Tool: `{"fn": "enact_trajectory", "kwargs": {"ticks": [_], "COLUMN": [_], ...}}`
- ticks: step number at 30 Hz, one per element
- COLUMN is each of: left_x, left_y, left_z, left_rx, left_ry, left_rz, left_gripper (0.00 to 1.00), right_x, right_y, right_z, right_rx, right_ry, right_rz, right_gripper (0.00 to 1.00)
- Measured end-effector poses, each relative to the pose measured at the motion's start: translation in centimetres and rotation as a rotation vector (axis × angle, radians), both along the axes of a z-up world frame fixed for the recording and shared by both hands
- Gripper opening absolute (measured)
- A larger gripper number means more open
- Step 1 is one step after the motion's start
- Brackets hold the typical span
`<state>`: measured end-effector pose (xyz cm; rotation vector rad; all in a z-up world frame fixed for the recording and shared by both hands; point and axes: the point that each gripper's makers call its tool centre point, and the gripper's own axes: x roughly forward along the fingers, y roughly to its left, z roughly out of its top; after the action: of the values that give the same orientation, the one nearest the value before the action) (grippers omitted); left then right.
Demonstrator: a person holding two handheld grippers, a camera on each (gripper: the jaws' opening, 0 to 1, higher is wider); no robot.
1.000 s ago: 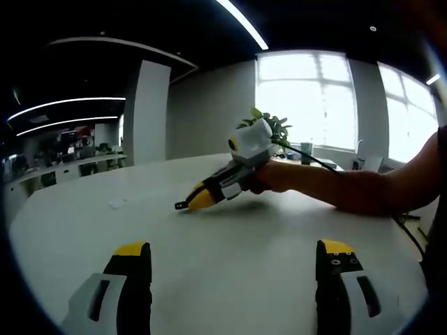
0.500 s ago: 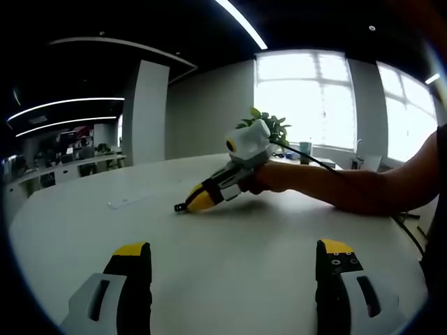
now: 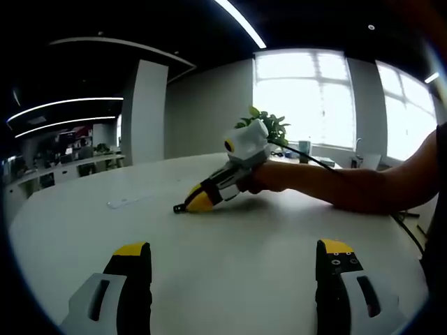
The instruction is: Snap the two parts of the plastic buckle together until the buckle closes and remains connected.
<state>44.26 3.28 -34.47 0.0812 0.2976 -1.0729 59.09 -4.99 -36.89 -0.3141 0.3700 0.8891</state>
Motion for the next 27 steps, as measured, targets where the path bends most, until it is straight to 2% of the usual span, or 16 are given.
{"fn": "enact_trajectory", "kwargs": {"ticks": [17, 27], "left_x": [-0.12, -0.11], "left_y": [-0.05, -0.08], "left_z": [0.0, -0.09], "left_rx": [0.0, 0.003], "left_ry": [-0.001, 0.0], "left_rz": [-0.005, -0.008], "left_gripper": [0.99, 0.99], "right_x": [-0.41, 0.12], "right_y": [0.02, -0.14], "right_z": [-0.57, -0.64], "right_rx": [-0.008, 0.0], "right_ry": [0.021, 0.026], "right_rz": [-0.001, -0.004], "right_gripper": [0.1, 0.1]}}
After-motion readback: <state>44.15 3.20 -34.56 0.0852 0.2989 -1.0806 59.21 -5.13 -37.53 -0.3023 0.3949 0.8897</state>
